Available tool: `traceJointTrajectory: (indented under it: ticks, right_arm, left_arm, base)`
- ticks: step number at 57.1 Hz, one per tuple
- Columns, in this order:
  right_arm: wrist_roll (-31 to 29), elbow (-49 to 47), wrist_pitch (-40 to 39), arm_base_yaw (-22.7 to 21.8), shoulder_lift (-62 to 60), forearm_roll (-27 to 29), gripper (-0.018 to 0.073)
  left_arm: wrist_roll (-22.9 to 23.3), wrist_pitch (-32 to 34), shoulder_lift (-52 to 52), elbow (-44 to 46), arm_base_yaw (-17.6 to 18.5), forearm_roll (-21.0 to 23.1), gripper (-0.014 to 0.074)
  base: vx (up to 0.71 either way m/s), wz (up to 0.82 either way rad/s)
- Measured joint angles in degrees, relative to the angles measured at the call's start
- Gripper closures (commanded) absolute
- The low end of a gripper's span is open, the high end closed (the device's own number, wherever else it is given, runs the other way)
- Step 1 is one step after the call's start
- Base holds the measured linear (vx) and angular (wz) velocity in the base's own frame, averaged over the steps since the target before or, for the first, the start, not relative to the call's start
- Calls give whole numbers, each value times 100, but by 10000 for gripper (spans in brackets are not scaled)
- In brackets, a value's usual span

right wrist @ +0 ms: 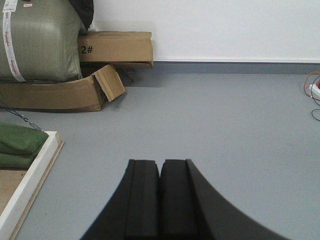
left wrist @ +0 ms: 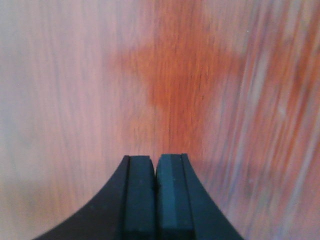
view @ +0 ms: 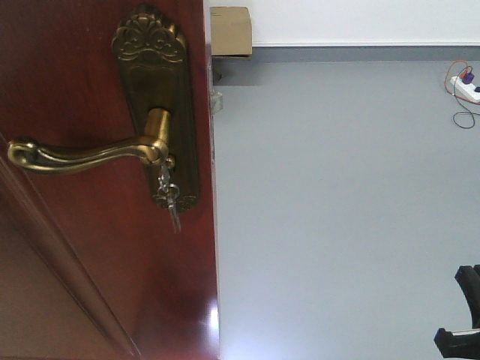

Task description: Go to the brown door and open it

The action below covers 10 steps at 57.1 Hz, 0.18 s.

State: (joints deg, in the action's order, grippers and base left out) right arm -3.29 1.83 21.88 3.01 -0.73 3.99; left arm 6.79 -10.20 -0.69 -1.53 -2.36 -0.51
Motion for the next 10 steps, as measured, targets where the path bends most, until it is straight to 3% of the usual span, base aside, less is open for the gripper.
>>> traceJointTrajectory:
  ticks: [10]
  right_arm:
    - [0,0,0,0,0,0,559]
  left_arm:
    - [0,-5,0,0,0,0,603]
  base:
    - [0,0]
